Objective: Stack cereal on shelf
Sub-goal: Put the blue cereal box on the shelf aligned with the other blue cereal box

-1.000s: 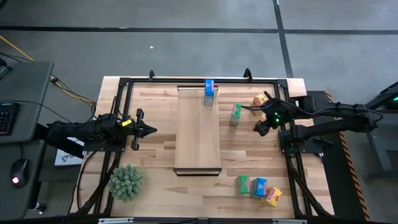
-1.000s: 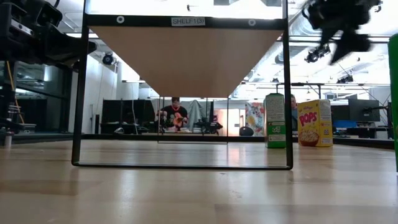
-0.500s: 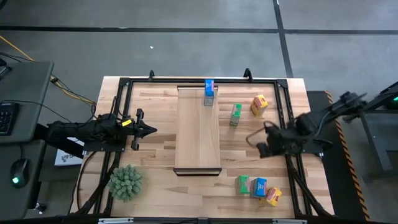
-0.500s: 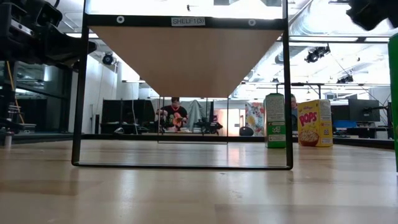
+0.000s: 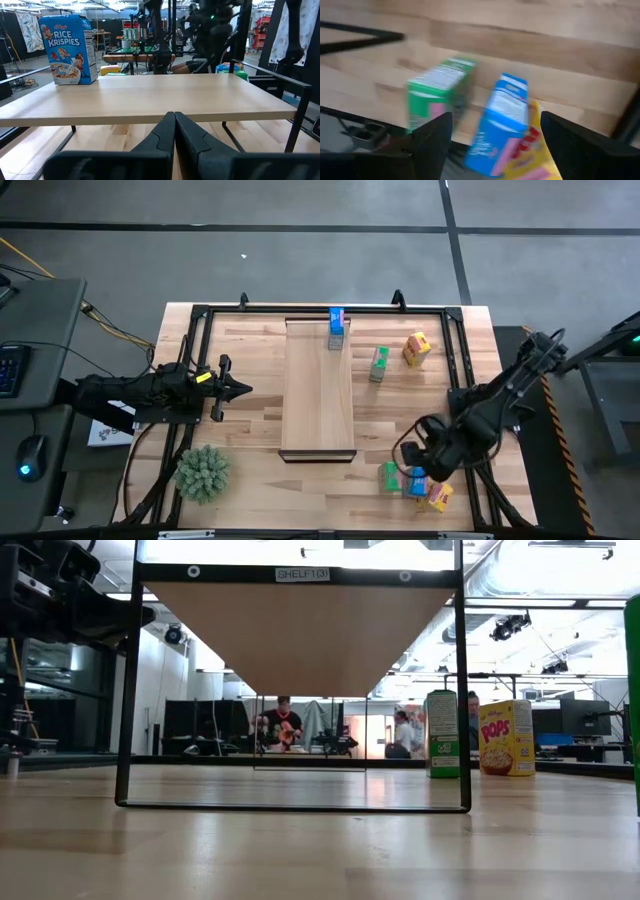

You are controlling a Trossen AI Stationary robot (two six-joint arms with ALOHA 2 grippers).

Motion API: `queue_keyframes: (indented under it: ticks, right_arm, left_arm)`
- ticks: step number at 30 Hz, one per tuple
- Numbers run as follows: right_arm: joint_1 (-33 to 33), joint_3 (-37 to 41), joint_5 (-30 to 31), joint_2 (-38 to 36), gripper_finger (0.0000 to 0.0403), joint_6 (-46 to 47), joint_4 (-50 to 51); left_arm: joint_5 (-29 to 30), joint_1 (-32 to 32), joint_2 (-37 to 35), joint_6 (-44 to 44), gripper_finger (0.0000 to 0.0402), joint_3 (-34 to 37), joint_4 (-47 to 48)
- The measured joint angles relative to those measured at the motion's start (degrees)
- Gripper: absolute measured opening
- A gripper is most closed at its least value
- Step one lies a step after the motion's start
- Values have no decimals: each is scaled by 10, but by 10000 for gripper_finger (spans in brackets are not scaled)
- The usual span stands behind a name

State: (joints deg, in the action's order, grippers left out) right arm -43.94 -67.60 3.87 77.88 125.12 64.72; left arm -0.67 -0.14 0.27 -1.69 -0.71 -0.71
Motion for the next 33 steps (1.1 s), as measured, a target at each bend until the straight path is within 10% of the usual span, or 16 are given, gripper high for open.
queue_keyframes:
  ticks: [14,33]
  right_arm:
    - [2,-280,-58,236,296,32,254]
    - [-16,-256,-54,264,296,73,224]
  left_arm:
    - [0,0,0,0,3,0,0]
    - [0,0,0,0,3,0,0]
